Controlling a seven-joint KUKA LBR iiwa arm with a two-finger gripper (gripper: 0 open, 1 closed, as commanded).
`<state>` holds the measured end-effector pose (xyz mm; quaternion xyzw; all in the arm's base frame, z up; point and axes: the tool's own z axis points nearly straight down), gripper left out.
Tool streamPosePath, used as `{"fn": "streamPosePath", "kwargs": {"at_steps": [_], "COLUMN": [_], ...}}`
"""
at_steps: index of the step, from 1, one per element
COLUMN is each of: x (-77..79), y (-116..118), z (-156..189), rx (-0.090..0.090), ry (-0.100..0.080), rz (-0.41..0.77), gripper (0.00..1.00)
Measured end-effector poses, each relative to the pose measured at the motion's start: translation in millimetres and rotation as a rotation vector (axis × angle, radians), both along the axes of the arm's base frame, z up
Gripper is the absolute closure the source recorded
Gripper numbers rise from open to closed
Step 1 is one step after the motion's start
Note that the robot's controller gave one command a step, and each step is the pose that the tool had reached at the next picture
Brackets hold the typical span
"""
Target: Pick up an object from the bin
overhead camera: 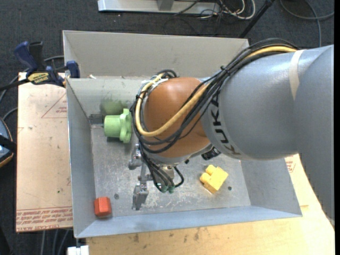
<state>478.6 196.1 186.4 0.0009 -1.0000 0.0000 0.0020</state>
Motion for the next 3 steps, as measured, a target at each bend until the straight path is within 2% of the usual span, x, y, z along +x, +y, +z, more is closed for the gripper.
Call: {"fn": "streamPosePath", "kwargs": {"at_steps": [1, 2, 3], "x": [56.5, 20.0, 17.2], "y": [-111, -168, -234], "z": [-90, -32, -35], "rx": [-0.005, -0.002, -0.003], "ry": [0.0, -0.005, -0.004], "rz": [0.026, 0.111, 0.08], "gripper": [0.0, 0.0, 0.0]}}
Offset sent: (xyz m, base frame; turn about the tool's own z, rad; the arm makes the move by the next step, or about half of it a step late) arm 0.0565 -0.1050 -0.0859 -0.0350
